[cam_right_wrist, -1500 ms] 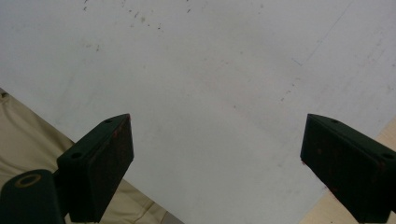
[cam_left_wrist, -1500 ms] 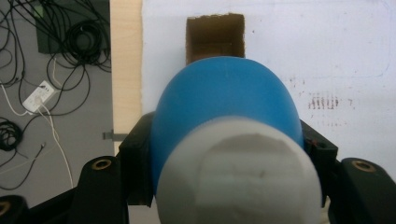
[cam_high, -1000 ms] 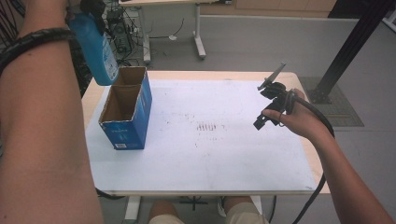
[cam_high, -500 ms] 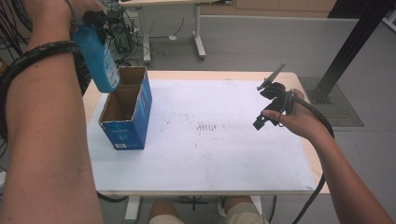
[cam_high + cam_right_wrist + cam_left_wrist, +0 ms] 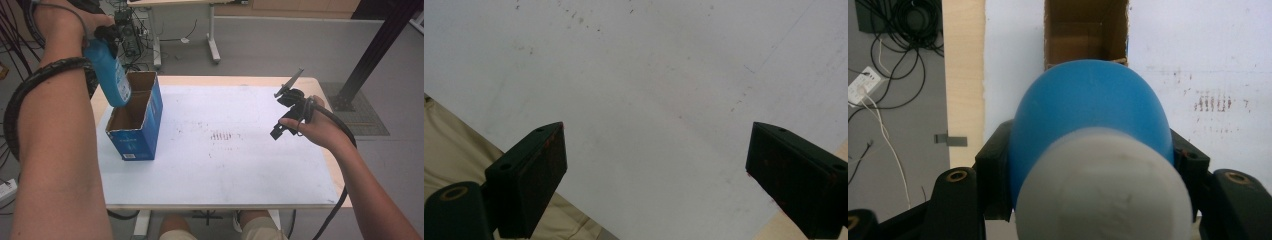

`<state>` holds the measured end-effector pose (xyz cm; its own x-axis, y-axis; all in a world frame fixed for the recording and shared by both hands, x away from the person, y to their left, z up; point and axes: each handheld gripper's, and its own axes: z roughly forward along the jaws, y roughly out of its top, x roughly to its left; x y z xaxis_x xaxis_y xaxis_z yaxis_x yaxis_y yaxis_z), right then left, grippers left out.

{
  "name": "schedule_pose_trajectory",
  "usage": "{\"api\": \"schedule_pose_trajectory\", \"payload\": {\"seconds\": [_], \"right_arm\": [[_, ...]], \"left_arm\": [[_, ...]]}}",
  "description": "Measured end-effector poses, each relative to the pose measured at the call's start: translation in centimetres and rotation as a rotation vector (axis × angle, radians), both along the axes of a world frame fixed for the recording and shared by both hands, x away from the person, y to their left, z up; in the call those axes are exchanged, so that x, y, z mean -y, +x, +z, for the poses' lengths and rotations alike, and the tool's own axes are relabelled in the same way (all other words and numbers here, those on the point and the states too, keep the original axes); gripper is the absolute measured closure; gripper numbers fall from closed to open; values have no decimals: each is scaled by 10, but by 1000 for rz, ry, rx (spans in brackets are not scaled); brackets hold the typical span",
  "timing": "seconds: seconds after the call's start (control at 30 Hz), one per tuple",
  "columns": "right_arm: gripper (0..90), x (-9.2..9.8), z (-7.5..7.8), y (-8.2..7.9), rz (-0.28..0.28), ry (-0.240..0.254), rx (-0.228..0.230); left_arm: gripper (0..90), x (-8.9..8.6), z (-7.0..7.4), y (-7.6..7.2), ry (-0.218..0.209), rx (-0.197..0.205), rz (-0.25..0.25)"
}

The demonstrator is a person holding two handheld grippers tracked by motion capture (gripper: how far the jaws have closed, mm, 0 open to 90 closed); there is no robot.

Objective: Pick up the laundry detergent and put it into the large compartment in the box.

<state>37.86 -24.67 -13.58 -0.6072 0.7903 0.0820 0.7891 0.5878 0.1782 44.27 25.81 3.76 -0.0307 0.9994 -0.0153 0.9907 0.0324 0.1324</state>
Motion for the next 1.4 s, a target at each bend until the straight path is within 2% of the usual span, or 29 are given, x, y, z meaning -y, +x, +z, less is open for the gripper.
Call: {"api": "schedule_pose_trajectory", "payload": {"seconds": [0.17, 0.63, 1.0, 1.2, 1.4], "right_arm": [[96, -1, 0, 0, 0, 1, -1], [95, -2, 0, 0, 3, -2, 4], [96, -3, -2, 0, 2, -4, -2], [96, -3, -5, 1, 3, -3, -6], [96, -5, -7, 2, 5, -3, -11]], "left_arm": [[378, -1, -10, 3, 1, -15, -3], [378, -1, -54, 9, -19, -47, -17], [378, 2, -86, 11, -19, -45, -23], [378, -3, -103, 7, -36, -39, -17], [378, 2, -116, 8, -15, -51, -25]]}}
